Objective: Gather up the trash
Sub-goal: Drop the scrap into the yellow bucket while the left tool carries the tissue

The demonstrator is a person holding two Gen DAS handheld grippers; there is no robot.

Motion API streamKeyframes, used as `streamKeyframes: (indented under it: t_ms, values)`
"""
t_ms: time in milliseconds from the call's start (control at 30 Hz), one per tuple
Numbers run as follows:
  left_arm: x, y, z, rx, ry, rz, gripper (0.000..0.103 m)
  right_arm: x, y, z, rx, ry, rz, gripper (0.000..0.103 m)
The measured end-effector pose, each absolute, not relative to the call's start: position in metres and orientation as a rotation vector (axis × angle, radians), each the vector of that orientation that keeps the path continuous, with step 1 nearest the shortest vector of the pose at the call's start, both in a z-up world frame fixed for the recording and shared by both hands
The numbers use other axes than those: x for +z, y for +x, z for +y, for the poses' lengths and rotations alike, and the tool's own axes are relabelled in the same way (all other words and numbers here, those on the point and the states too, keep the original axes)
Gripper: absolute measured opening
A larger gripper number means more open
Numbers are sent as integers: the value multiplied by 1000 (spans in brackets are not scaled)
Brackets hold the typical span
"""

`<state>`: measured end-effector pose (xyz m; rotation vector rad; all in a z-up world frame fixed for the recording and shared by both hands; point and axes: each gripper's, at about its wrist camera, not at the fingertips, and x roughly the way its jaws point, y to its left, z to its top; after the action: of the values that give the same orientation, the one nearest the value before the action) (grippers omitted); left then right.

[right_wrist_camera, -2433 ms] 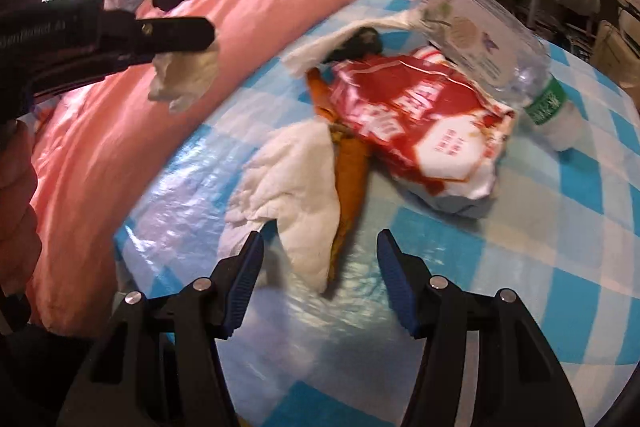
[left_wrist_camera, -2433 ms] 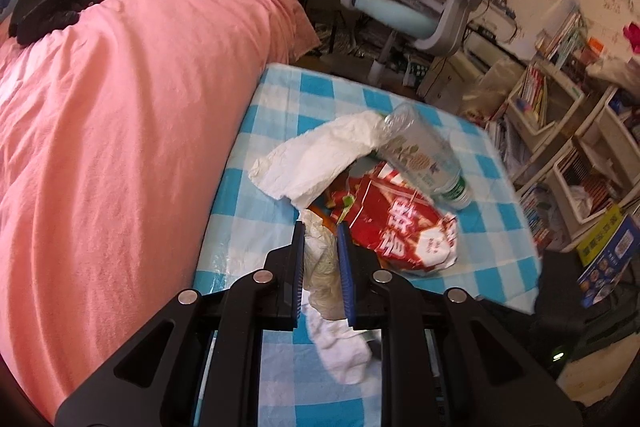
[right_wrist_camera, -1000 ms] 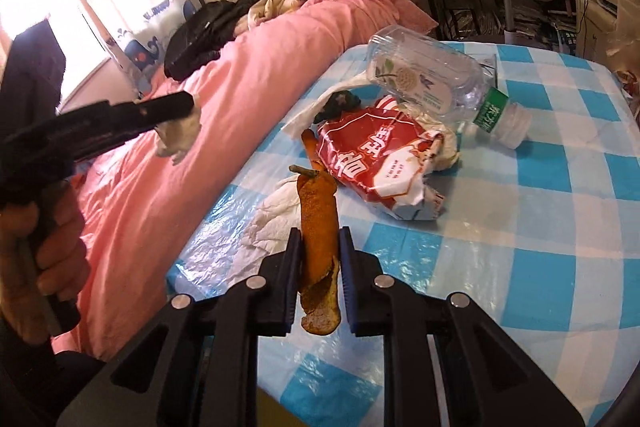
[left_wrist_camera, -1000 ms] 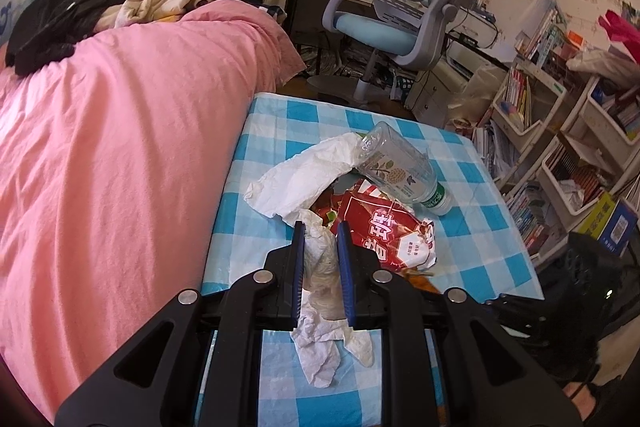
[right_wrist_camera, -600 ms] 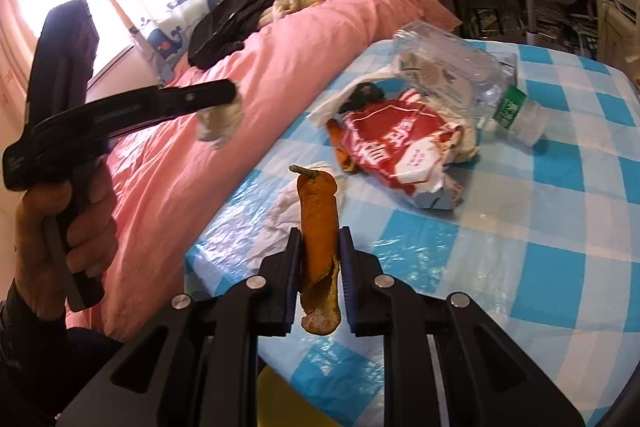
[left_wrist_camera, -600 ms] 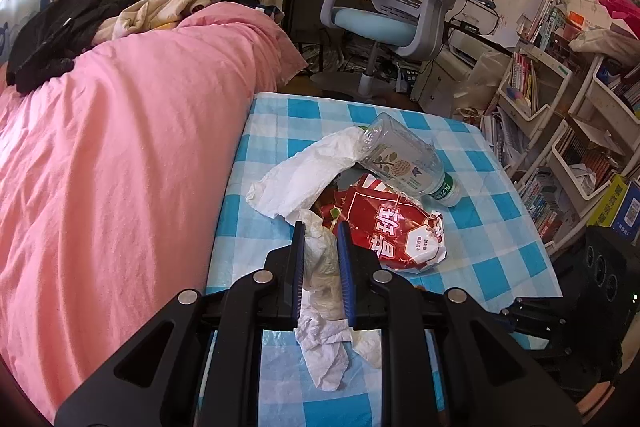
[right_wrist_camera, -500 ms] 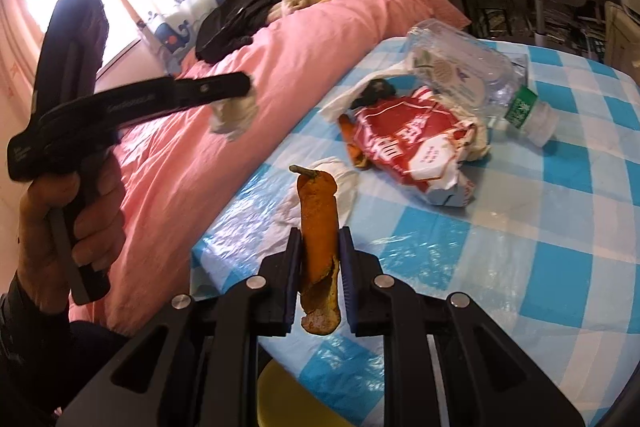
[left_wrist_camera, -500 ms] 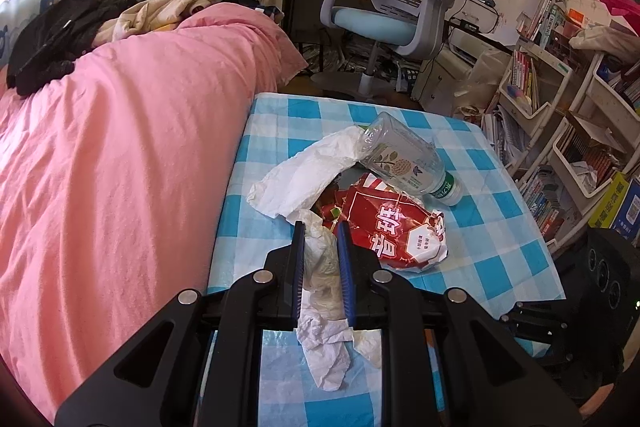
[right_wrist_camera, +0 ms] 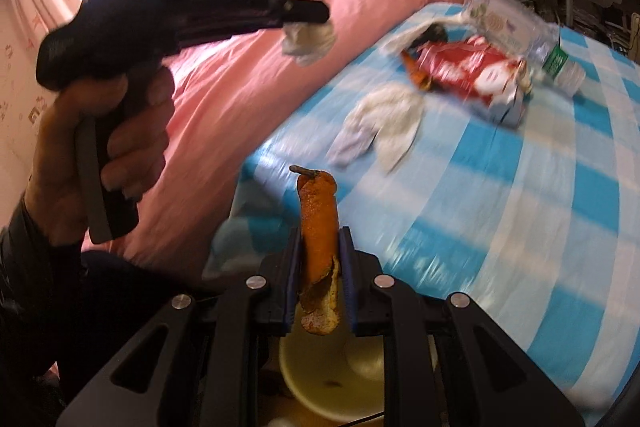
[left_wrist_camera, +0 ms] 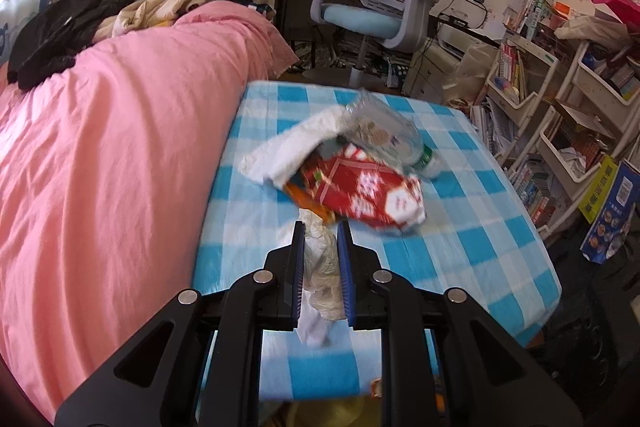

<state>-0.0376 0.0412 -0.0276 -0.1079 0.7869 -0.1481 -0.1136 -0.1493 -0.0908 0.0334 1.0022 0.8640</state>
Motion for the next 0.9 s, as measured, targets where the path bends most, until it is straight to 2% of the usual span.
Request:
streamKeyframes:
  t_ms: [200, 367, 433, 533, 667, 900]
  values:
    - [-45, -80, 43, -156, -158, 834, 15, -109, -141, -145, 842, -24, 1056, 20]
    - [-71, -114, 27, -180, -166, 915, 15, -124, -148, -152, 784, -36, 1128, 30]
    - [-80, -128, 19, -187, -155, 938, 15, -120, -148, -166, 738, -10, 1120, 32]
    - [-93, -147, 11, -205, -163, 973, 15, -110, -150, -186, 690, 29, 1092, 42]
    - [-100, -164, 5, -225, -165, 991, 15, -97, -156, -208, 635, 71, 1051, 50]
    - [-103, -174, 6, -278, -221, 1013, 15, -88, -167, -225, 602, 119, 981, 56]
